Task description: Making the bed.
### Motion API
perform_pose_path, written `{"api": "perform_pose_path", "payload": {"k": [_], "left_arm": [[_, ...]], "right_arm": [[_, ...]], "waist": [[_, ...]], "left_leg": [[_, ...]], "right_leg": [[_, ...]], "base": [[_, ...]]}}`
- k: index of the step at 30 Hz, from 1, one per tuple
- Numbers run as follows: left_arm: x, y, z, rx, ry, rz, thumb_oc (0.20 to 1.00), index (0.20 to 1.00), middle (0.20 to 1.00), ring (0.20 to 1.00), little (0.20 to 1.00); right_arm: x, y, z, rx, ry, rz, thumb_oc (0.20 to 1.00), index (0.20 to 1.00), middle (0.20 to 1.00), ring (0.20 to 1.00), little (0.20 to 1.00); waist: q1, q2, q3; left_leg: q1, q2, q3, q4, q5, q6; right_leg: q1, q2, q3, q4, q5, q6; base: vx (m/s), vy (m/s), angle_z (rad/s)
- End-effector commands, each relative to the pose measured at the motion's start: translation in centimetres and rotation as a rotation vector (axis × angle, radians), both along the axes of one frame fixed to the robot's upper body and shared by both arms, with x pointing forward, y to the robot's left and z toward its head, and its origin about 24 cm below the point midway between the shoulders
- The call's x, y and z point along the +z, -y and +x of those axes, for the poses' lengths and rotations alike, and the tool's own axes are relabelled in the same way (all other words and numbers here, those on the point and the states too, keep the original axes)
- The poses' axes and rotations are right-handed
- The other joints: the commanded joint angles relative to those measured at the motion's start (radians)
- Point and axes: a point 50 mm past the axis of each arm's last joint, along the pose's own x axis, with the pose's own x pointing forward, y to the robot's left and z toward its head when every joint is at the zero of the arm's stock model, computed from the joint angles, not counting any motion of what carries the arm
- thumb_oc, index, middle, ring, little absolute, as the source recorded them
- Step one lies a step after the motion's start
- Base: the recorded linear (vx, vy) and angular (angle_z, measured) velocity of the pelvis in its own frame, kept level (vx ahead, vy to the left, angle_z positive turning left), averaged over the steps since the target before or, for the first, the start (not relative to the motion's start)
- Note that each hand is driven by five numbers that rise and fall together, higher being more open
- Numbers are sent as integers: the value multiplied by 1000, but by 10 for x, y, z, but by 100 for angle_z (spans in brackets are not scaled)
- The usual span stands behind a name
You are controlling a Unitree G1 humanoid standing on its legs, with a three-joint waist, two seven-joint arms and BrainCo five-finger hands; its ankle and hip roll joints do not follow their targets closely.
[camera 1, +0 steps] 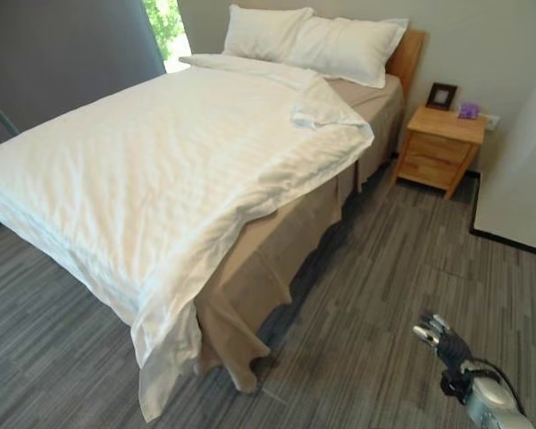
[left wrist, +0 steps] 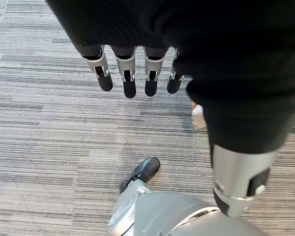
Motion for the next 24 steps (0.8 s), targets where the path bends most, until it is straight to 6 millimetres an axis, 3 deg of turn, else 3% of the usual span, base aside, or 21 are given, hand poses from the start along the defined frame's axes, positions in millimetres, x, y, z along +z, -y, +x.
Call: {"api": "perform_pose_path", "payload": {"k": [1,3,4,7,8,9,11,15,18,24], "left_arm": [[9,-24,16,-3,37,72,1000,1000,1000,1000,1000],[8,-20,16,-15,34,58,1000,1000,1000,1000,1000],[7,-18,16,-18,33,53,1000,1000,1000,1000,1000],[2,-3,15,-9,39,19,1000,1000,1000,1000,1000],[2,-1,15,-13,36,13,1000,1000,1000,1000,1000],[1,1,10,0,22,7,1000,1000,1000,1000,1000],[0,1,6,15,13,6,1000,1000,1000,1000,1000],[-1,7,10,-6,18,-9,1000,1000,1000,1000,1000],[-2,14,21,-32,46,-33,1000,1000,1000,1000,1000],[-1,17,30,-49,81,-45,1000,1000,1000,1000,1000]], "right_arm": [[35,-22,42,144,178,-50,1000,1000,1000,1000,1000],[47,-29,63,193,213,-85,1000,1000,1000,1000,1000],[61,-41,85,251,249,-118,1000,1000,1000,1000,1000],[121,-93,150,368,403,-206,1000,1000,1000,1000,1000],[131,-99,157,371,428,-213,1000,1000,1000,1000,1000],[166,-111,182,360,485,-263,1000,1000,1000,1000,1000],[193,-110,201,293,507,-275,1000,1000,1000,1000,1000],[212,-105,216,180,484,-238,1000,1000,1000,1000,1000],[206,-92,219,98,411,-213,1000,1000,1000,1000,1000],[190,-74,216,-6,334,-117,1000,1000,1000,1000,1000]], "waist": [[31,-84,44],[50,-83,50],[68,-83,57],[133,-80,99],[139,-79,106],[174,-74,128],[210,-67,140],[257,-49,151],[291,-31,154],[309,-25,161]], "left_leg": [[50,-21,-26,8,-18,-54],[45,-23,-35,8,-16,-52],[37,-25,-45,8,-13,-53],[-24,-27,-83,8,10,-53],[-36,-29,-91,8,15,-53],[-72,-31,-116,8,31,-54],[-109,-37,-147,8,45,-55],[-154,-47,-201,8,63,-58],[-169,-57,-240,8,69,-60],[-177,-62,-260,8,70,-60]], "right_leg": [[99,-35,22,-235,141,61],[103,-40,15,-238,141,61],[102,-44,7,-239,143,61],[67,-51,-19,-239,154,59],[60,-51,-24,-239,156,58],[37,-53,-44,-237,161,56],[23,-58,-69,-238,164,54],[9,-62,-115,-238,162,53],[18,-63,-153,-239,151,53],[23,-64,-172,-239,140,54]], "base": [[48,12,7],[11,17,31],[-54,10,39],[-142,-4,43],[-195,-28,59],[-139,-39,67],[-98,-51,91],[-16,-41,40],[34,-24,38],[11,-9,15]]}}
